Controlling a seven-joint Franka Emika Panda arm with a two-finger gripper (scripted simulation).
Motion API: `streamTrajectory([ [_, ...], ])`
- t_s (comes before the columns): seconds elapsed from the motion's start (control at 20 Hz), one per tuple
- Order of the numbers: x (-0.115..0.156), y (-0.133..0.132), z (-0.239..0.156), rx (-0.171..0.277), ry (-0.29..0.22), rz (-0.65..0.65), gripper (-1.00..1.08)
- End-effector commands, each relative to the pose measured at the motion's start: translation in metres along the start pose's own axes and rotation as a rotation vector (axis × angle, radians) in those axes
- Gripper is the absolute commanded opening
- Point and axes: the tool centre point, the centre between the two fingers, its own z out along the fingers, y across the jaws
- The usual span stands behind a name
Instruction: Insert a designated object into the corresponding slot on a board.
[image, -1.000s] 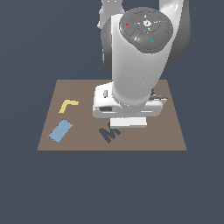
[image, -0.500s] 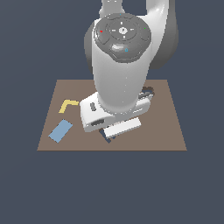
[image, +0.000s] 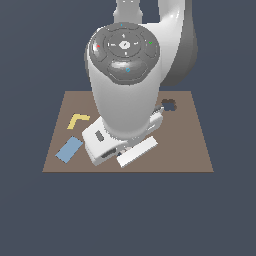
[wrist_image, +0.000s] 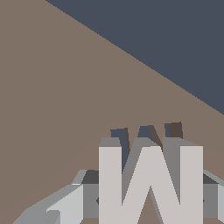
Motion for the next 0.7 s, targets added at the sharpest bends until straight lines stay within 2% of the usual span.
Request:
streamTrajectory([
  [0.0,0.0021,0.0037,-0.0004,0.0,0.0,-0.041,-1.0],
  [0.3,0.0053,0.009,-0.0005,0.0,0.0,-0.097,-1.0],
  [0.65,0.006,0.0098,0.0002,0.0,0.0,-0.107,-1.0],
])
